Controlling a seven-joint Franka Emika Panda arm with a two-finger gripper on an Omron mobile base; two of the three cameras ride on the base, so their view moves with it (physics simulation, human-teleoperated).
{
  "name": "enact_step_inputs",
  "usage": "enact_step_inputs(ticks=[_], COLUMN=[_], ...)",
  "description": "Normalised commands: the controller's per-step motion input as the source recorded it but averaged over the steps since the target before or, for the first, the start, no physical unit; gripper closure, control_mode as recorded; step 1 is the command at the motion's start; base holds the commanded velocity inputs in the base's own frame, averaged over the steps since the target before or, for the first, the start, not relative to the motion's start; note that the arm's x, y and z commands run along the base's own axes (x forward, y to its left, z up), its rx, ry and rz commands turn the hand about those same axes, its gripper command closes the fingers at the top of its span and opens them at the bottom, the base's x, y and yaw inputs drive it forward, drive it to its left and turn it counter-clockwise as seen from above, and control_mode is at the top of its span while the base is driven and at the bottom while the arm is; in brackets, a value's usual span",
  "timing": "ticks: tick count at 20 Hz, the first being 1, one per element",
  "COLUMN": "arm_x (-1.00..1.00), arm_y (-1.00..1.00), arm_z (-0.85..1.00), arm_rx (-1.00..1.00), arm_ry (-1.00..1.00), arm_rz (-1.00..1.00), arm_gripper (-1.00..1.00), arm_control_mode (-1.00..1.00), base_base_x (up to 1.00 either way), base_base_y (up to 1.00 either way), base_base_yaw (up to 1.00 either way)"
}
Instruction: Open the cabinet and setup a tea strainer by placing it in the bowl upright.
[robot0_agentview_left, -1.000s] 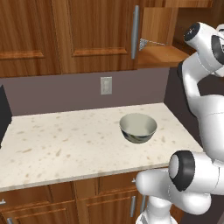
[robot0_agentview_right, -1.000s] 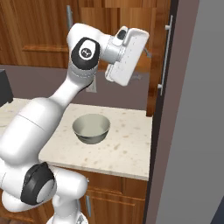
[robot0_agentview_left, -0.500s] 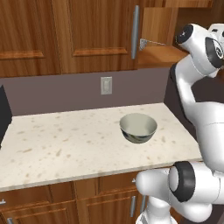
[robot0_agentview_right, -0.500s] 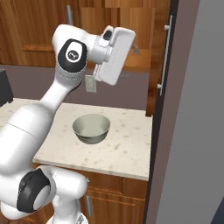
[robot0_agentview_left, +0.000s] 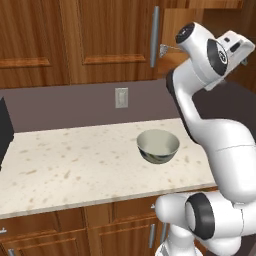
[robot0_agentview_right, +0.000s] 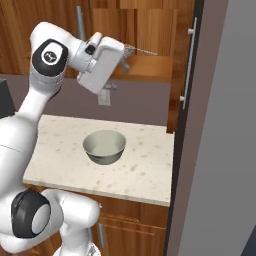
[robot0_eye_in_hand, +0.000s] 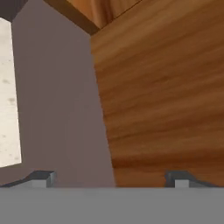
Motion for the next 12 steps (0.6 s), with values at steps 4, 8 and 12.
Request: enact_step_inputs(ticks=[4,8,12], arm_x=[0.0,-0.01,0.0], arm_y=[0.52,0.44,0.16], arm_z=[-0.5,-0.26,-0.22], arm_rx=[0.63,0.73,0.69], arm_ry=[-0.35,-0.41,-0.45], arm_rz=[-0.34,-0.32,-0.11], arm_gripper=[-1.0,-1.0,-1.0], arm_control_mode=[-1.0,-1.0,-1.0], base_base_x=[0.0,0.0,0.0], base_base_y=[0.0,0.0,0.0], base_base_yaw=[0.0,0.0,0.0])
